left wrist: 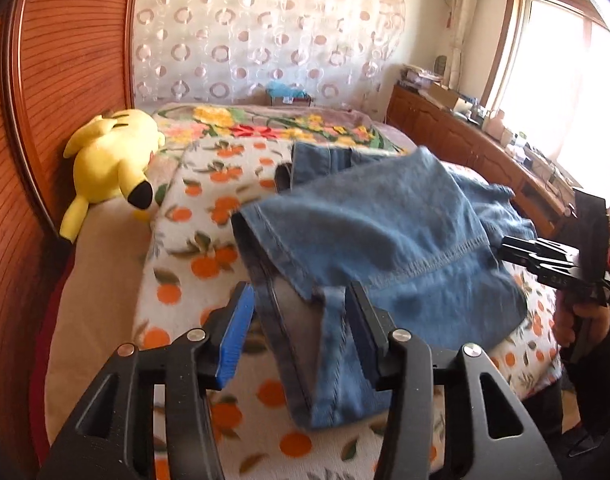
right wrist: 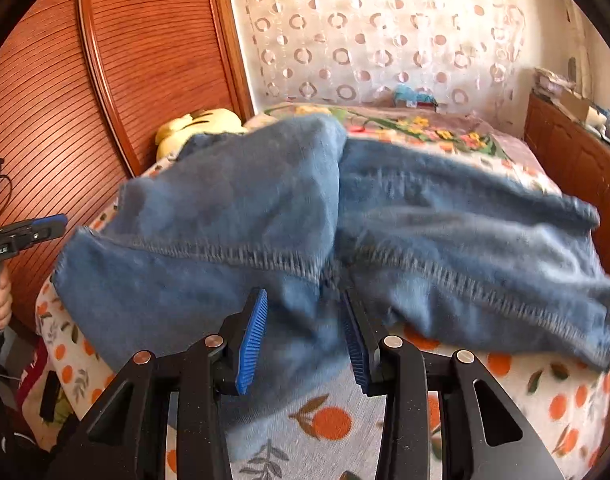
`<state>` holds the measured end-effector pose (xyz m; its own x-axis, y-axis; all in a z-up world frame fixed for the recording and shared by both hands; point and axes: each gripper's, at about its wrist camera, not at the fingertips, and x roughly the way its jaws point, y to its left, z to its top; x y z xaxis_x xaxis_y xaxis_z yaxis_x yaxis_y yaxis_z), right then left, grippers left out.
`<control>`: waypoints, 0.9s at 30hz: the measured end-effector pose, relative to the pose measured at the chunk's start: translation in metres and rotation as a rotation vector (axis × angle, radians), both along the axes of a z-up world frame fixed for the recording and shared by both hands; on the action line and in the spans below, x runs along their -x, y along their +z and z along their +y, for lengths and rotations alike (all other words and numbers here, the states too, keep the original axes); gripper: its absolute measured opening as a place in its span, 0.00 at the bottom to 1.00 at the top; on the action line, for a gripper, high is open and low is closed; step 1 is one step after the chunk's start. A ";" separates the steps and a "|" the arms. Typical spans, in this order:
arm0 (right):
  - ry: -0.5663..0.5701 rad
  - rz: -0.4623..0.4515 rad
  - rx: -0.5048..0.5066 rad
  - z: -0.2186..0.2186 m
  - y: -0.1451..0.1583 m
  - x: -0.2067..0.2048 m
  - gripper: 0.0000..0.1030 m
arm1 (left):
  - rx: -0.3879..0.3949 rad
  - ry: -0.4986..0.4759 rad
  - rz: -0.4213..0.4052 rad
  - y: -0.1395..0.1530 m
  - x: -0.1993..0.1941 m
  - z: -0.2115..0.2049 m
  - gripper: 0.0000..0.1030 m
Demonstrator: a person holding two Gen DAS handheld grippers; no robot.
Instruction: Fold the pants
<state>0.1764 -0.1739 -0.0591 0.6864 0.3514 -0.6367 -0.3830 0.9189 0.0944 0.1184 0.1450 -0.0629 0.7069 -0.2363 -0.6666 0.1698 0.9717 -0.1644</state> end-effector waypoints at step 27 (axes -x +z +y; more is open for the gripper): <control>0.098 0.057 0.108 0.049 0.012 -0.192 0.46 | 0.050 0.051 0.139 -0.051 -0.118 0.020 0.47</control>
<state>0.3680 -0.1249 -0.0470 0.6138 0.3418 -0.7117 -0.4680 0.8835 0.0208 0.2367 0.1653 -0.1135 0.6205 -0.2376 -0.7474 0.0927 0.9686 -0.2309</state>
